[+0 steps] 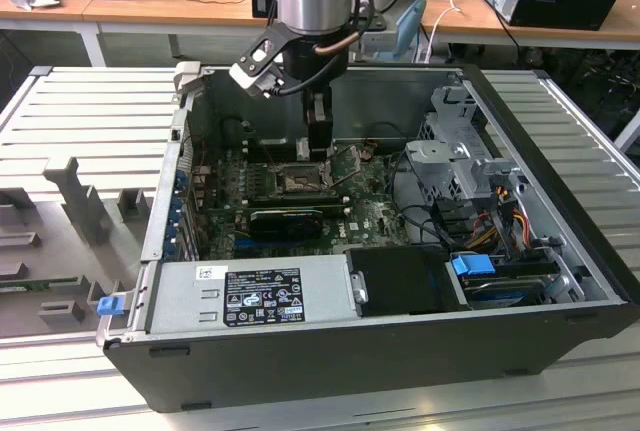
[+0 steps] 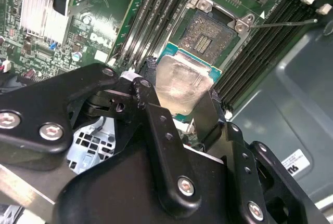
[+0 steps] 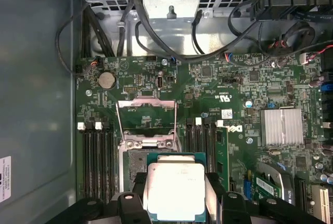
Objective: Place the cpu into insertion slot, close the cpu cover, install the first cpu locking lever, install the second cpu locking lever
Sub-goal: 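Place the cpu into insertion slot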
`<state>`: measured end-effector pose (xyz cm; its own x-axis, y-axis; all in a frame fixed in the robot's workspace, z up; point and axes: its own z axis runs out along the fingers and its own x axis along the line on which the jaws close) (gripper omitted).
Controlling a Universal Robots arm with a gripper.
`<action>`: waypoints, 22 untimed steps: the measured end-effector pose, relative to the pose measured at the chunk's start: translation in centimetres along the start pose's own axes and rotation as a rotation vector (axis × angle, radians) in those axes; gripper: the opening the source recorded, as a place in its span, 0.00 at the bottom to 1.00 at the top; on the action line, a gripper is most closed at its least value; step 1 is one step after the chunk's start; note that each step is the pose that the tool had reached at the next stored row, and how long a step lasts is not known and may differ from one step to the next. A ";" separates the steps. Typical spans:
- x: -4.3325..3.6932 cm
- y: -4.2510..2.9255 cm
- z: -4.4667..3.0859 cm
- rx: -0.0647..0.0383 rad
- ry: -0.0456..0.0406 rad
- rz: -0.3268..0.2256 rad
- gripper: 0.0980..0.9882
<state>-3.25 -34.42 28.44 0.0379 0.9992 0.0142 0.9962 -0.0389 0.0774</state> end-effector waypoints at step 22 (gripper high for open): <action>-0.06 -0.30 3.73 0.002 -0.0030 -0.001 0.48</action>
<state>-3.26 -34.42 24.69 0.0374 0.9992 0.0111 0.9964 -0.0382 0.0755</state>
